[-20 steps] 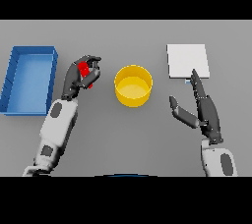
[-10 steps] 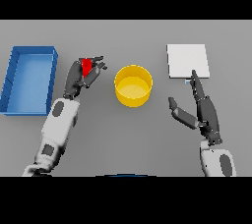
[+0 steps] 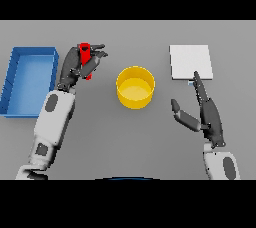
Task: Pick up the red beaker and tilt it to pour out 1 green nut into yellow bowl. Pick up the yellow bowl and place it on the metallic measuring scale.
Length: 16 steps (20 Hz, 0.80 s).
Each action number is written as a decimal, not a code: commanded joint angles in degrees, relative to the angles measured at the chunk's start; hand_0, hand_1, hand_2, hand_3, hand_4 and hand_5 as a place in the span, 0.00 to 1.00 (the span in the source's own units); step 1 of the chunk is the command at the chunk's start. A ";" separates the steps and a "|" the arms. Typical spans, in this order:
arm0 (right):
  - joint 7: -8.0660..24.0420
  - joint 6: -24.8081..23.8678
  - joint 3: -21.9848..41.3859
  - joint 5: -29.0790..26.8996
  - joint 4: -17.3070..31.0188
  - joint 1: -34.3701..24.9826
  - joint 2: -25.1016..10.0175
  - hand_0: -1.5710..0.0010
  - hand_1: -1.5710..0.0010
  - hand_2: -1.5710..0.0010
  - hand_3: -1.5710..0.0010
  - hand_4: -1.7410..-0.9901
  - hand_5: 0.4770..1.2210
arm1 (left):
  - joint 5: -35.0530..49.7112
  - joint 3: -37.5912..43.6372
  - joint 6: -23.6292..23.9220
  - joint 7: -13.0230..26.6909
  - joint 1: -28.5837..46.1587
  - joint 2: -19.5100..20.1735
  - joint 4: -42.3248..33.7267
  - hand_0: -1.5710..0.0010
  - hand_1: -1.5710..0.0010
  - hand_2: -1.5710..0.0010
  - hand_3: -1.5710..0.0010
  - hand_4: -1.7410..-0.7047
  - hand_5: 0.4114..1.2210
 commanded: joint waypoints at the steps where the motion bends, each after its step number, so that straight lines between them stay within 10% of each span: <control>1: -1.00 -0.02 0.10 0.33 0.18 -0.04 -0.18 1.00 1.00 1.00 1.00 0.69 0.24 | -0.41 -0.38 -0.27 0.40 -0.14 0.75 -0.09 0.01 0.01 0.01 0.01 0.02 0.89; 16: 1.91 0.52 0.53 0.47 -1.01 0.17 -0.27 1.00 1.00 1.00 1.00 0.74 0.26 | -25.08 -19.93 -8.00 11.39 -9.61 11.62 -1.95 0.00 0.00 0.00 0.00 0.00 0.91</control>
